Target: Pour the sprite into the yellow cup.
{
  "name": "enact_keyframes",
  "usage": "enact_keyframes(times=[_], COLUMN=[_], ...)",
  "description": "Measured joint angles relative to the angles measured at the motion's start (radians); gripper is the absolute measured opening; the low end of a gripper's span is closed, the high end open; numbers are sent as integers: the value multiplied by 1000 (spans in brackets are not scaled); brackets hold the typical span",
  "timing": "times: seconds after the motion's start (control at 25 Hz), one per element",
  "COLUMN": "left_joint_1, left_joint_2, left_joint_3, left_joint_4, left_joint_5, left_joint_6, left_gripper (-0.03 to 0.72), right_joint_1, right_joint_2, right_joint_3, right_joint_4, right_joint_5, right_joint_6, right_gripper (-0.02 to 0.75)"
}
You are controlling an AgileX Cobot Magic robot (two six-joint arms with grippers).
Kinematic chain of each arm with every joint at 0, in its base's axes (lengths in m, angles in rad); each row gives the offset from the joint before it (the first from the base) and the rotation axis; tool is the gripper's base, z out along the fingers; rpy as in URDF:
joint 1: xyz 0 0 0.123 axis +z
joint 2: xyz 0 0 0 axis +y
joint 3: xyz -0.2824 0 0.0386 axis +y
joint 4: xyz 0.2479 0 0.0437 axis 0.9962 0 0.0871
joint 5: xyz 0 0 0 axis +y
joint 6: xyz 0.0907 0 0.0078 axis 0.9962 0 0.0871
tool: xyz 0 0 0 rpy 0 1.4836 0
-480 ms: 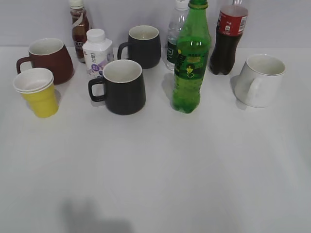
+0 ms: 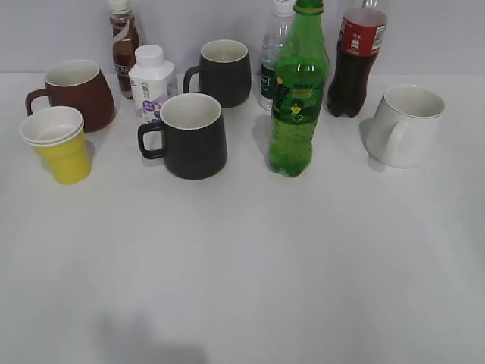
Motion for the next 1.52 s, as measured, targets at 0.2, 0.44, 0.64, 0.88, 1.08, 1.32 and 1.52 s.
enact_keyframes(times=[0.2, 0.44, 0.64, 0.88, 1.08, 1.32, 1.52], left_joint_1=[0, 0, 0, 0, 0, 0, 0], left_joint_2=[0, 0, 0, 0, 0, 2, 70], left_joint_3=[0, 0, 0, 0, 0, 0, -6], left_joint_4=[0, 0, 0, 0, -5, -15, -38], left_joint_5=[0, 0, 0, 0, 0, 0, -9], left_joint_6=[0, 0, 0, 0, 0, 0, 0], left_gripper=[491, 491, 491, 491, 491, 491, 491], right_joint_1=[0, 0, 0, 0, 0, 0, 0], right_joint_2=[0, 0, 0, 0, 0, 61, 145], right_joint_3=[0, 0, 0, 0, 0, -16, -25], right_joint_4=[0, 0, 0, 0, 3, 63, 161], right_joint_5=[0, 0, 0, 0, 0, -47, -303], right_joint_6=[0, 0, 0, 0, 0, -12, -94], right_gripper=[587, 587, 587, 587, 587, 587, 587])
